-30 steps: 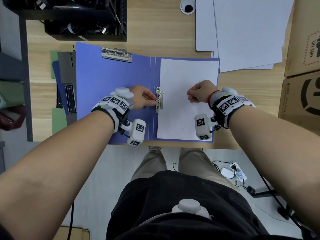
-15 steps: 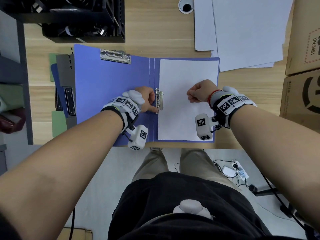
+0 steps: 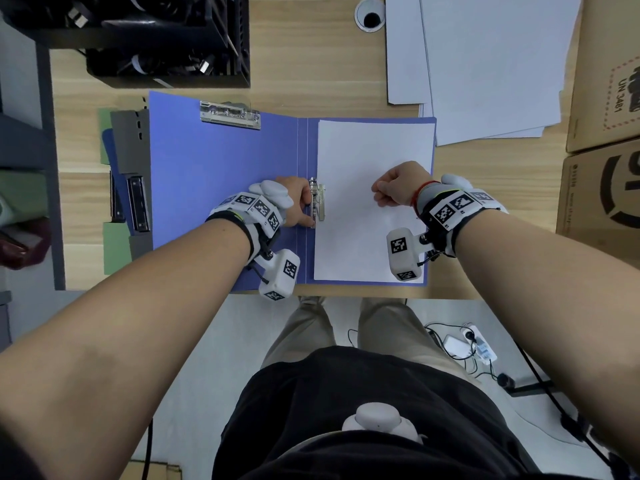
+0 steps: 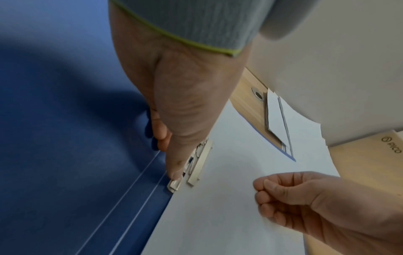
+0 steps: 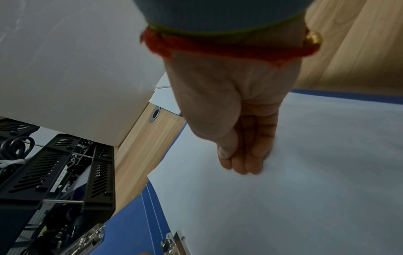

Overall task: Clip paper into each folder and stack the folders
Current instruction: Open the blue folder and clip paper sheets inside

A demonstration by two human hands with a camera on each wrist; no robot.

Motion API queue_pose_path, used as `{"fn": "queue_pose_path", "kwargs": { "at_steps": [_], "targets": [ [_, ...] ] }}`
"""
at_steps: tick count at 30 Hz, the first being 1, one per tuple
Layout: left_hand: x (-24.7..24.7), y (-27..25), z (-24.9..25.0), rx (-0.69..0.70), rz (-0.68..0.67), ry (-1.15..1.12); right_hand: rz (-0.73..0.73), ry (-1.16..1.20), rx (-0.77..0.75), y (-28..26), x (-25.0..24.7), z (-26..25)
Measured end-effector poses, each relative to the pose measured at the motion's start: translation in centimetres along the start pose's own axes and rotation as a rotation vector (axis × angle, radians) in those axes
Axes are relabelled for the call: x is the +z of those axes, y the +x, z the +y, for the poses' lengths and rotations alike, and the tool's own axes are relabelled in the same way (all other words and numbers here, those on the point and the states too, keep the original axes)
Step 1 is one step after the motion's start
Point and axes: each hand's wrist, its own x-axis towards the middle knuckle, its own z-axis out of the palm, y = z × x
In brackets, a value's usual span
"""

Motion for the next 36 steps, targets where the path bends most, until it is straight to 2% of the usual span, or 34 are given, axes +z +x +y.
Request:
{"fn": "queue_pose_path", "kwargs": {
  "at_steps": [2,5,7,10,13,16,21,25,29,33,36],
  "targets": [
    [-0.5,-0.5,-0.5,-0.014,0.031,-0.009,-0.003,-0.010,0.025,-0.2,-0.1,-0.3],
    [-2.4,-1.5,-2.2,-0.088,0.228,-0.038,-0.047,-0.063,0.082,-1.1,-0.1,-1.1],
    [-4.4,-2.8,-3.7,-0.200,0.394,-0.014,-0.084,-0.136,0.080,-2.0,0.2,-2.4],
    [-7.1,-4.6,-5.6,-0.441,0.548,0.039,-0.051,-0.162,-0.008,-3.3,1.1,-4.9],
    [-8.6,-6.6,-7.4,-0.571,0.599,-0.078,-0.037,-0.145,-0.128,-5.1,2.6,-8.0],
    [-9.7,-7.7,-7.9,-0.591,0.578,-0.202,-0.048,-0.136,-0.217,-6.4,3.9,-10.5],
    [-13.2,-10.0,-7.7,-0.477,0.500,-0.101,-0.116,-0.102,-0.320,-9.0,5.3,-13.5],
    [-14.0,-10.1,-7.1,-0.299,0.497,-0.234,-0.188,-0.096,-0.369,-11.1,5.6,-14.8],
    [-14.4,-10.5,-3.3,-0.143,0.503,-0.389,-0.221,-0.068,-0.387,-13.3,5.0,-15.5],
    [-14.1,-10.4,1.3,0.064,0.370,-0.588,-0.212,-0.019,-0.360,-15.0,2.8,-14.6],
    [-12.6,-9.7,4.7,0.167,0.306,-0.618,-0.155,0.003,-0.318,-15.4,0.0,-12.9]
  ]
}}
